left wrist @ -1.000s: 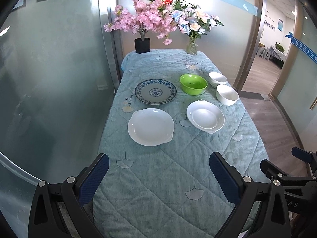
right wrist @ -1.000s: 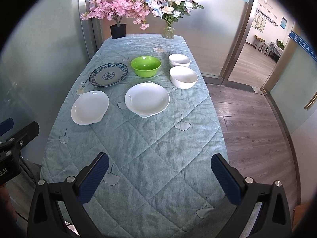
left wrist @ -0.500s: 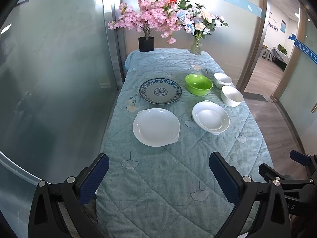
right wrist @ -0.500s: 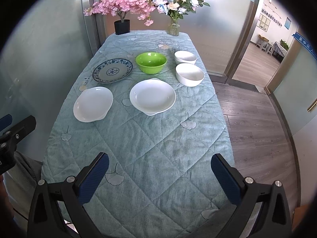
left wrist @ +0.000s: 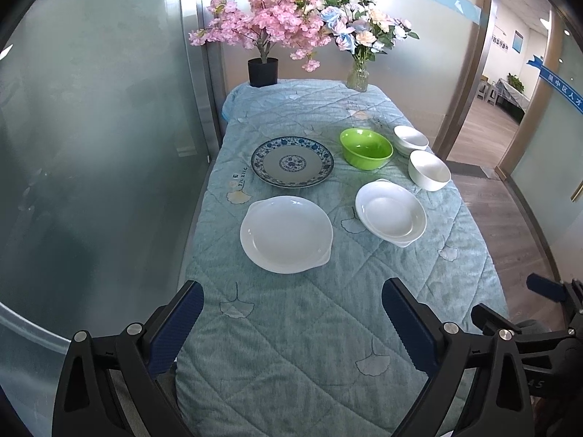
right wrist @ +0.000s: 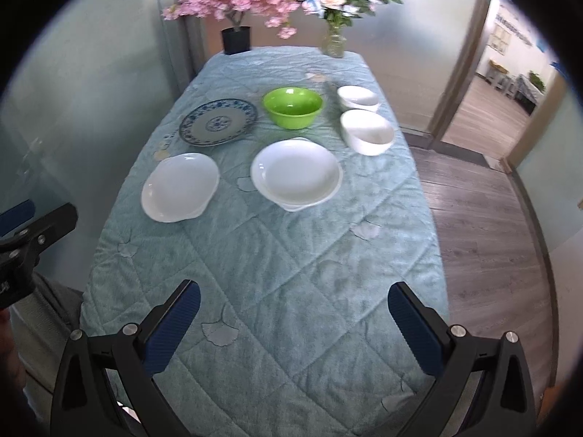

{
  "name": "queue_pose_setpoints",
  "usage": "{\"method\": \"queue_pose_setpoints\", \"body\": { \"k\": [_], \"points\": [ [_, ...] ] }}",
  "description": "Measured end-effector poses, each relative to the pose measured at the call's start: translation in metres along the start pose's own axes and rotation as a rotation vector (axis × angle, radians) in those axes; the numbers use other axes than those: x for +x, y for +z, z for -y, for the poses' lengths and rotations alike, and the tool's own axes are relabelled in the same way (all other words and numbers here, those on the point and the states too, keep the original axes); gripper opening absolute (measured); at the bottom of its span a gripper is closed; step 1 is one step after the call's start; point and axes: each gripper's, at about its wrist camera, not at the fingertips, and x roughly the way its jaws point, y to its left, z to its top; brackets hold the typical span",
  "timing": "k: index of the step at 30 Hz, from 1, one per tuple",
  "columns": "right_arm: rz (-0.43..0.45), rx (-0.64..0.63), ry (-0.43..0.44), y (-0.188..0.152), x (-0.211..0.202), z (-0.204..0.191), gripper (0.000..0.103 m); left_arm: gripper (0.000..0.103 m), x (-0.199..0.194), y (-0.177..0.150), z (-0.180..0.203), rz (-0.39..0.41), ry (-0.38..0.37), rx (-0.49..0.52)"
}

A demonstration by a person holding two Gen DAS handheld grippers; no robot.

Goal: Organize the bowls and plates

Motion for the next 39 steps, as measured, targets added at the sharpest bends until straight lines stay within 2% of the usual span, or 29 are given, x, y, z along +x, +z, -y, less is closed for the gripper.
{"method": "queue_pose_setpoints", "body": {
  "k": [4, 9, 14, 18, 22, 25, 26, 31, 35, 39],
  "points": [
    [0.02, -0.022, 0.05, 0.019, 0.003, 0.003, 0.102, 0.098, 0.011, 0.022, -0.015, -0.007, -0.008, 0.0],
    [0.032, -0.019, 0.021, 0.046, 0.012, 0.005, 0.102, 0.098, 0.023, 0.05, -0.036, -0.01, 0.009, -0.026],
    [0.017, -0.012, 0.063, 0.057, 0.024, -0.002, 0.102, 0.098, 0.039, 0.062, -0.047, -0.043, -0.019, -0.036],
    [0.007, -0.007, 0.133, 0.077, 0.035, -0.004, 0.102, 0.098, 0.057, 0.084, -0.057, -0.056, -0.08, -0.043],
    [-0.009, 0.017, 0.212, 0.122, 0.057, -0.008, 0.102, 0.098, 0.086, 0.133, -0.071, -0.089, -0.175, -0.035],
    [-0.062, 0.053, 0.283, 0.162, 0.086, -0.016, 0.102, 0.098, 0.12, 0.181, -0.082, -0.117, -0.194, 0.014],
    [-0.072, 0.055, 0.291, 0.172, 0.095, -0.02, 0.102, 0.098, 0.136, 0.199, -0.086, -0.129, -0.188, 0.026],
    [-0.152, 0.111, 0.296, 0.214, 0.161, -0.043, 0.102, 0.098, 0.221, 0.263, -0.104, -0.202, -0.27, 0.061],
    [-0.208, 0.132, 0.271, 0.227, 0.209, -0.056, 0.102, 0.099, 0.304, 0.285, -0.114, -0.286, -0.269, 0.067],
    [-0.25, 0.107, 0.238, 0.232, 0.252, -0.072, 0.102, 0.098, 0.373, 0.285, -0.123, -0.381, -0.286, 0.013]
  ]
}}
